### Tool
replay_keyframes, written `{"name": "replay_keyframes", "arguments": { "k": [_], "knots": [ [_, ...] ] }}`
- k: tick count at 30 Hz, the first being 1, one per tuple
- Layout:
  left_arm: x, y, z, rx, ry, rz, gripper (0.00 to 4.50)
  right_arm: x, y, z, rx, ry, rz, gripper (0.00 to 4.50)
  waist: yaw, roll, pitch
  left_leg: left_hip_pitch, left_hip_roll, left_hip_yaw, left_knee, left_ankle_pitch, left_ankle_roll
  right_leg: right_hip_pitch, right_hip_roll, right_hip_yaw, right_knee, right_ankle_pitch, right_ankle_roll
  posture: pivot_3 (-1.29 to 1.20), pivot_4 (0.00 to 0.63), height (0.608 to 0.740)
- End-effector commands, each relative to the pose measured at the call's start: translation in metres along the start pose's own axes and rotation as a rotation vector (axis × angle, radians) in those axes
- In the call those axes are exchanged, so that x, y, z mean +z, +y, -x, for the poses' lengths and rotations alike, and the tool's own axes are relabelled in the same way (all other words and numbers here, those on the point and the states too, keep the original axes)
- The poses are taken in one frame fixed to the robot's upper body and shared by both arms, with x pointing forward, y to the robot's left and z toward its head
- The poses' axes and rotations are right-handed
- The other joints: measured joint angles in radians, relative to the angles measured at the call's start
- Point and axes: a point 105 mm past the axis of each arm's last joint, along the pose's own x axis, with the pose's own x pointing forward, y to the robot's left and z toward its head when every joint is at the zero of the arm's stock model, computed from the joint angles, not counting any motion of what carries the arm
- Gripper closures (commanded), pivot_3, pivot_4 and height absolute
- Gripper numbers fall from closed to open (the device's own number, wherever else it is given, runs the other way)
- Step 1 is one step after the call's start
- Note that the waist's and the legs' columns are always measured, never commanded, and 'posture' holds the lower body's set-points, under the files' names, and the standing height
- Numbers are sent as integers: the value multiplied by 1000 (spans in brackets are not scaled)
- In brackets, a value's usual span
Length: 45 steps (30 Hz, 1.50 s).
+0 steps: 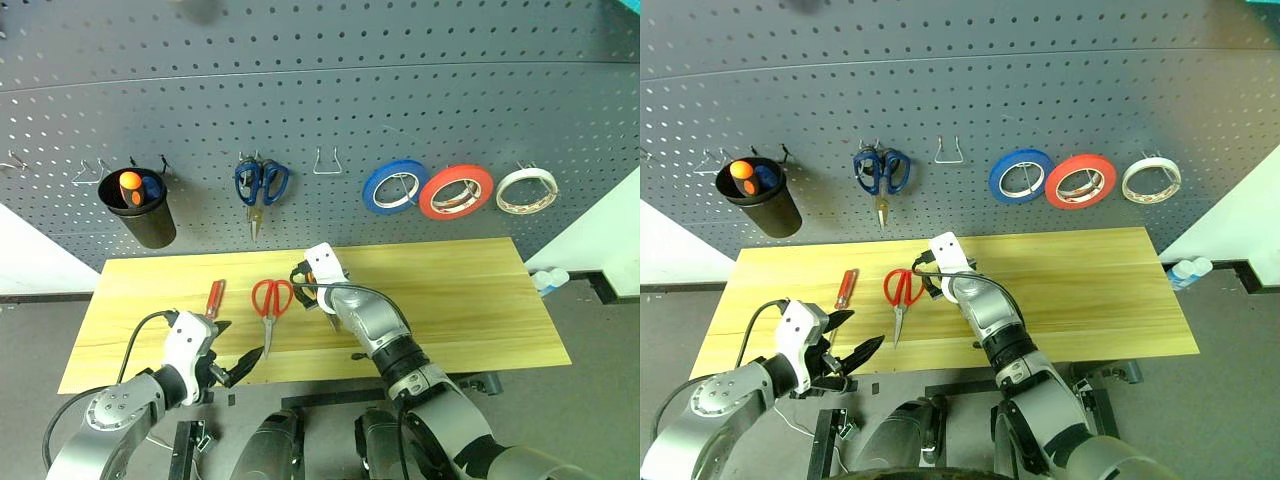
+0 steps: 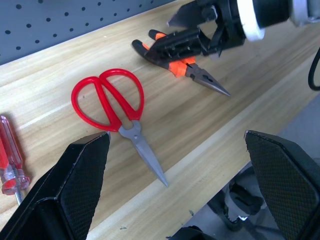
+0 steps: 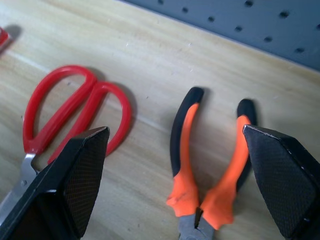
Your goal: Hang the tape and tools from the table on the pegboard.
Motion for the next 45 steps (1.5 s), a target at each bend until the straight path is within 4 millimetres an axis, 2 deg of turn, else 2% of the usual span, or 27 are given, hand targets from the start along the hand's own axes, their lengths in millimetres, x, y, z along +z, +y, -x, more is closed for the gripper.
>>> {"name": "replay_keyframes", "arguments": {
  "k": [1,16,27,45],
  "knots": [
    [6,-3,0,-3,-26,-23,0,9,15,4,17,-31,-19,28,0,0,0,0,0,0,0,0,0,0,0,0,0,0,0,6,237,717],
    [6,-6,-2,-14,-16,-28,0,-6,17,2,-19,19,-56,28,-1,-2,6,0,0,0,-1,0,0,-1,0,0,0,0,0,11,244,717],
    [5,-9,-1,-16,-11,-24,0,-15,26,-2,-9,58,-66,28,-1,-2,11,0,0,0,-3,0,-1,-1,0,0,0,0,-1,17,259,717],
    [10,-10,3,2,-39,3,0,-13,22,-10,-11,51,-40,28,-1,-5,23,0,0,0,-4,1,-1,-1,0,0,-1,-1,-1,27,266,717]
  ]
}}
